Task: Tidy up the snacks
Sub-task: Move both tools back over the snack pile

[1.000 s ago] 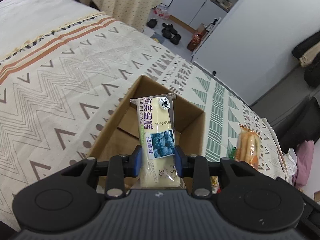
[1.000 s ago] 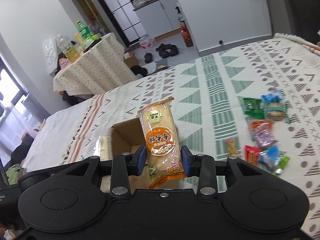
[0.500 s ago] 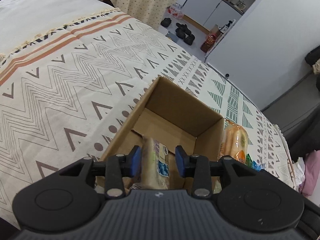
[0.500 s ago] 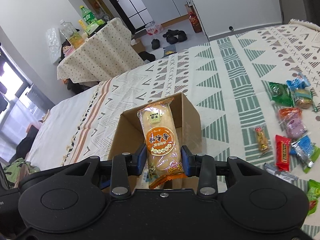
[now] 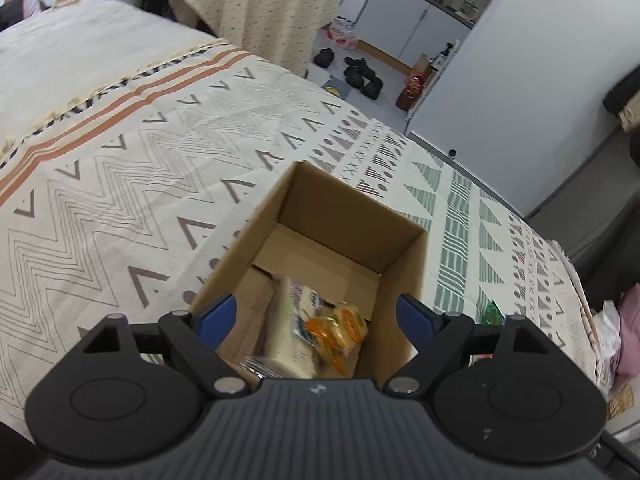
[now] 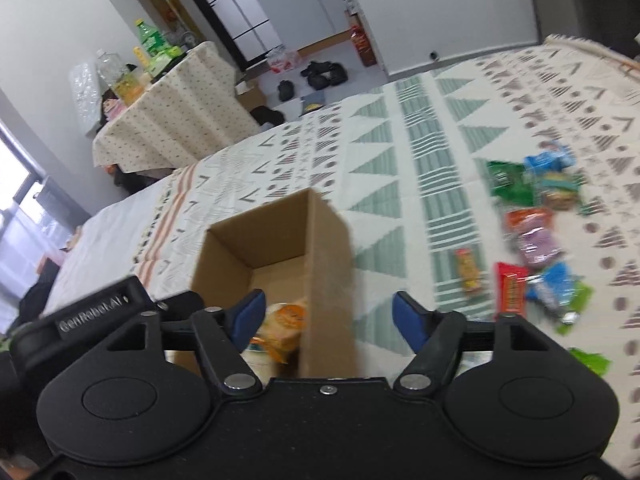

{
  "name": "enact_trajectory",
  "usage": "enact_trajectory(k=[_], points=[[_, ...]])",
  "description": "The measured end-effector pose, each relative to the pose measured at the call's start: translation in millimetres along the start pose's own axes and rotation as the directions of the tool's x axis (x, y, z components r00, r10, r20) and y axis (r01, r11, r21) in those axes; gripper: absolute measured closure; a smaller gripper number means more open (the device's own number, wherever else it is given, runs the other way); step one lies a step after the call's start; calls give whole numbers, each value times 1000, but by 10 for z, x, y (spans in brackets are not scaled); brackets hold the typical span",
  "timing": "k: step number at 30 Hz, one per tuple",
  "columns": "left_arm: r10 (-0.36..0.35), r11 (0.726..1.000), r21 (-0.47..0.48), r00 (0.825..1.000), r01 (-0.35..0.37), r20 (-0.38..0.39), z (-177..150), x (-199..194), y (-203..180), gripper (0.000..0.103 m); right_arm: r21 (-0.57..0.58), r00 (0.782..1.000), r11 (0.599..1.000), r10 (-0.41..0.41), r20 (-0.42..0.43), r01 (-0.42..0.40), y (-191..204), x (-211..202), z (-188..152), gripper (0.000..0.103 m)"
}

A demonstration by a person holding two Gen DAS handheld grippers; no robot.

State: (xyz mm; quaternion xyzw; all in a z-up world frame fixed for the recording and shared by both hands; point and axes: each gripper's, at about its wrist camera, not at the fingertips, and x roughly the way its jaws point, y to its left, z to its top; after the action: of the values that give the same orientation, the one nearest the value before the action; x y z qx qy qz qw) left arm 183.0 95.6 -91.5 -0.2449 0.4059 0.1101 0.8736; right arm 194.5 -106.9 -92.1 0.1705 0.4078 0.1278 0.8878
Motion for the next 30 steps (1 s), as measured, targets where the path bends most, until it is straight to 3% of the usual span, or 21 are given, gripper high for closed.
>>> enact_trajectory(k=[5,13,30], points=[[-15,998,58,1000,15,10,-131,-49,-199,16,-13,998,998,-56,25,57,-234,-228,-46,16],[-88,984,161,995,79,52,-338,-160,-510,5,26,990,991,-135,46,134,-699,-502,-141,9],[-164,940,298,986,168,-39,-859,-129,-993,3,116,980,975,-194,43,188,-1400,-857,-352,5]])
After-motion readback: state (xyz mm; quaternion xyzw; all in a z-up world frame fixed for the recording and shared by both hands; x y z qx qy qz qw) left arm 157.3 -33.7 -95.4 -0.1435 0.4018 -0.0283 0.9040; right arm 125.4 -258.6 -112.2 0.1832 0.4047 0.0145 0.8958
